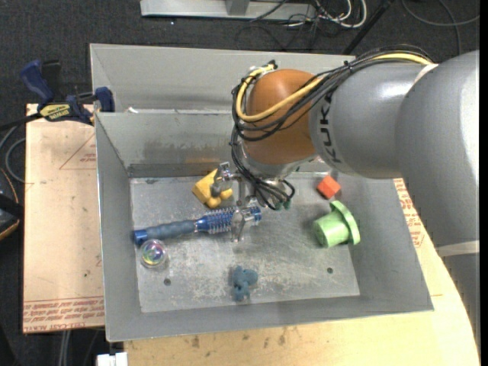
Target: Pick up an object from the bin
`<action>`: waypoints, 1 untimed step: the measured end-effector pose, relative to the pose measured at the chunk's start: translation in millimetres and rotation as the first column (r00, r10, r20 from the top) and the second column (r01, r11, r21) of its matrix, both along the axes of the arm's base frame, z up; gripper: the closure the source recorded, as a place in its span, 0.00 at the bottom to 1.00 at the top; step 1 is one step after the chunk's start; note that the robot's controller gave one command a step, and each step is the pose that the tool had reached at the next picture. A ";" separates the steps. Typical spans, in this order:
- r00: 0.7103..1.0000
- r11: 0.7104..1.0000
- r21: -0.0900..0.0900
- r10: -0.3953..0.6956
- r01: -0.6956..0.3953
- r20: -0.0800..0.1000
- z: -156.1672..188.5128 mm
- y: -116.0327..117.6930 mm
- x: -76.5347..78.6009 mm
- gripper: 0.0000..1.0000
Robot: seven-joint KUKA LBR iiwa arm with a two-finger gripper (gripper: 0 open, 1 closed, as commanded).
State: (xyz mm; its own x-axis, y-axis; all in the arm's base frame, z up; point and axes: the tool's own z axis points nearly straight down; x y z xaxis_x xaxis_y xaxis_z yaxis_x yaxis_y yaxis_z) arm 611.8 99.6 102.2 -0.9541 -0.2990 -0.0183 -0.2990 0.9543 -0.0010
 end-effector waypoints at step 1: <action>1.000 1.000 -0.002 -0.002 0.002 -0.015 -8.8 -0.9 -4.6 1.00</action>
Offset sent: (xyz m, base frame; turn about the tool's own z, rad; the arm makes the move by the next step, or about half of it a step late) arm 0.0000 0.0000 0.0000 0.0000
